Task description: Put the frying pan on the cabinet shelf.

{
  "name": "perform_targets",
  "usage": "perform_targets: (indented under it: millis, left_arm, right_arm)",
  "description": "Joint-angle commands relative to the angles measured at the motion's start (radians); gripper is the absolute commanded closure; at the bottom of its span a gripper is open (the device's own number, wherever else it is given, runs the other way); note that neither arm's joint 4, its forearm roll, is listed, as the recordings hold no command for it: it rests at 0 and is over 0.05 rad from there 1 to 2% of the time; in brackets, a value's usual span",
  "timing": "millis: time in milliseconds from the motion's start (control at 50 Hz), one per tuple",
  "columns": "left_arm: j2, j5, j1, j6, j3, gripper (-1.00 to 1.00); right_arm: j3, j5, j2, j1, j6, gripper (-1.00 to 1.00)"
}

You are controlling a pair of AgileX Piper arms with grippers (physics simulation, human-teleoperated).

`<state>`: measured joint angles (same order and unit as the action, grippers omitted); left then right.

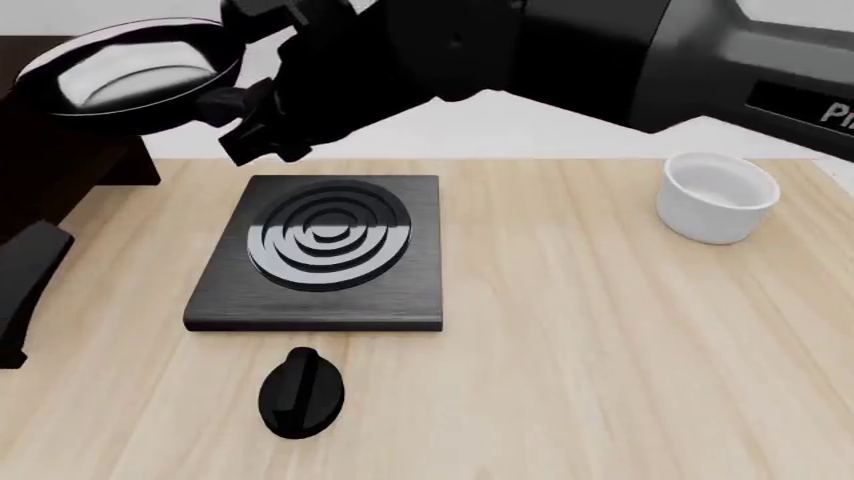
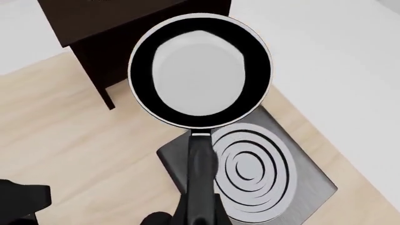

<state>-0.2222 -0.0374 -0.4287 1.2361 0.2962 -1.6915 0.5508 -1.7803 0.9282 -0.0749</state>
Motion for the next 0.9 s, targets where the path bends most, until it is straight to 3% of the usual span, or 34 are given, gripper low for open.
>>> perform_targets:
  millis: [20,280,700,900]
  left_arm:
    - [0.006,-0.002,-0.002,0.009,-0.005,-1.00]
    - [0.019,0.014,0.010,0.013,0.004,-1.00]
    - [0.027,0.019,0.045,0.011,-0.006,-1.00]
    - [0.012,0.001,0.039,0.013,-0.014,-1.00]
  right_arm:
    - [-0.084,-0.007,-0.035,0.036,0.011,1.00]
    - [-0.084,-0.034,-0.063,0.085,-0.004,1.00]
    - [0.060,-0.113,0.014,0.088,-0.055,1.00]
    - [0.100,-0.134,0.030,0.113,-0.053,1.00]
